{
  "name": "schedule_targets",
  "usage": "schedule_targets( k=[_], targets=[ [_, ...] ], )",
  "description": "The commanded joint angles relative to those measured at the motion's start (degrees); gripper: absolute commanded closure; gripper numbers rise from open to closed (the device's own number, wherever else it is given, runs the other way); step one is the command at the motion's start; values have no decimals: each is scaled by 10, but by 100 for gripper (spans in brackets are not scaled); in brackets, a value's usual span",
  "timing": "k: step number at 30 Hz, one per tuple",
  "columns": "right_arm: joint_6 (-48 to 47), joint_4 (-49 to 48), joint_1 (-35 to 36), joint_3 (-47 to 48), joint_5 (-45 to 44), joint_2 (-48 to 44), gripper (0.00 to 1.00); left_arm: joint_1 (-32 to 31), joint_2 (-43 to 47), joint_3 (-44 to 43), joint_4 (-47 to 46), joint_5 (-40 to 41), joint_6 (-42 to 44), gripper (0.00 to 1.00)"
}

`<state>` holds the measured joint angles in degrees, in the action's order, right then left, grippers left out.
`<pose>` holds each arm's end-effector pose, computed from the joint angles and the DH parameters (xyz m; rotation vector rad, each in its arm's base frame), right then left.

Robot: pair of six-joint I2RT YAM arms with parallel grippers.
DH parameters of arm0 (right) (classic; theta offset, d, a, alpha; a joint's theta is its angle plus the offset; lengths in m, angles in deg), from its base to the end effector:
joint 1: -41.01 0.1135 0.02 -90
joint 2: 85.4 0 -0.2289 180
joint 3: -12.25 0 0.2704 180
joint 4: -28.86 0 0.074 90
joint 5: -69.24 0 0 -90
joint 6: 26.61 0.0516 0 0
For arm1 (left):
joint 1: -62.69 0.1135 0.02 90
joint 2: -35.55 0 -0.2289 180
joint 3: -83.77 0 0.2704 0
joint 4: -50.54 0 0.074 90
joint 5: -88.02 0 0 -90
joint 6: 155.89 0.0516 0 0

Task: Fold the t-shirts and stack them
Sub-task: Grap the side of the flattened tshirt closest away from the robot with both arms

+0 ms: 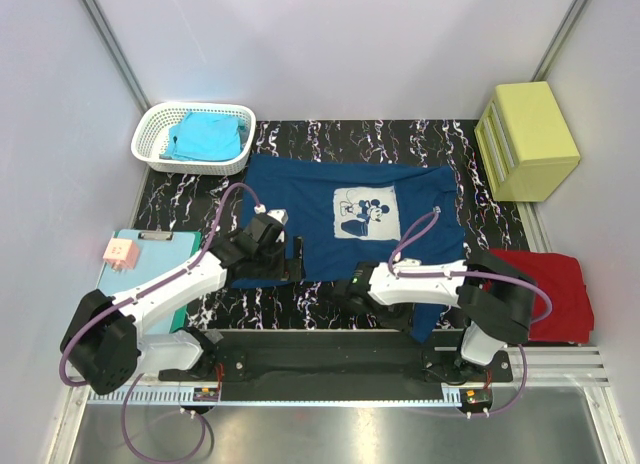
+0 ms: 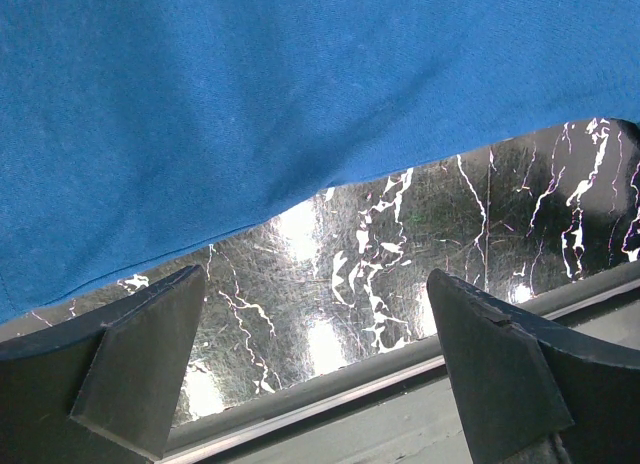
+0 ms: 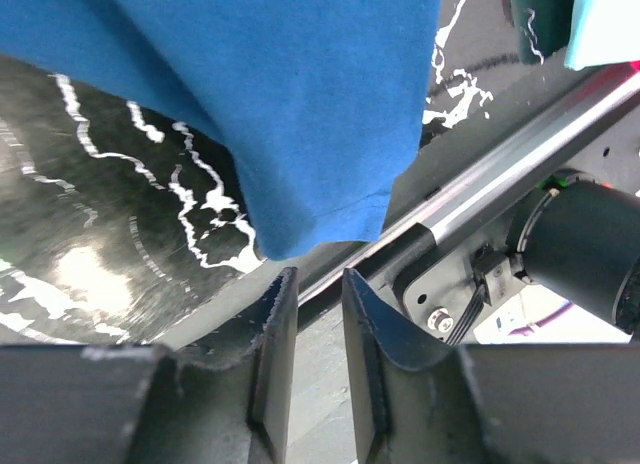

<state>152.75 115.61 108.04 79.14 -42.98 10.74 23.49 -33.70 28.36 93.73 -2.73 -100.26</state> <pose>0.1066 0.2014 0.0995 0.4123 2.7364 -0.7358 0.2087 -0.1710 0.1575 0.1167 2.6445 -0.4830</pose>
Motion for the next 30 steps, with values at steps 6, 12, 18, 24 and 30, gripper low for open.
schedule_targets(
  k=[6,12,18,24,30],
  targets=[
    [8,10,7,24,-40,-3,62,-5,-1,1,-11,-7,0,1],
    [0,-16,7,9,-23,22,60,-6,-6,0,-12,-9,0,1],
    [2,-31,7,-5,-17,34,60,-6,-10,1,-12,-13,3,1],
    [9,-28,7,-9,-12,42,71,-7,-15,2,-12,-15,4,1],
    [24,7,13,9,-24,43,100,-9,-18,0,-13,-16,3,1]
  ],
)
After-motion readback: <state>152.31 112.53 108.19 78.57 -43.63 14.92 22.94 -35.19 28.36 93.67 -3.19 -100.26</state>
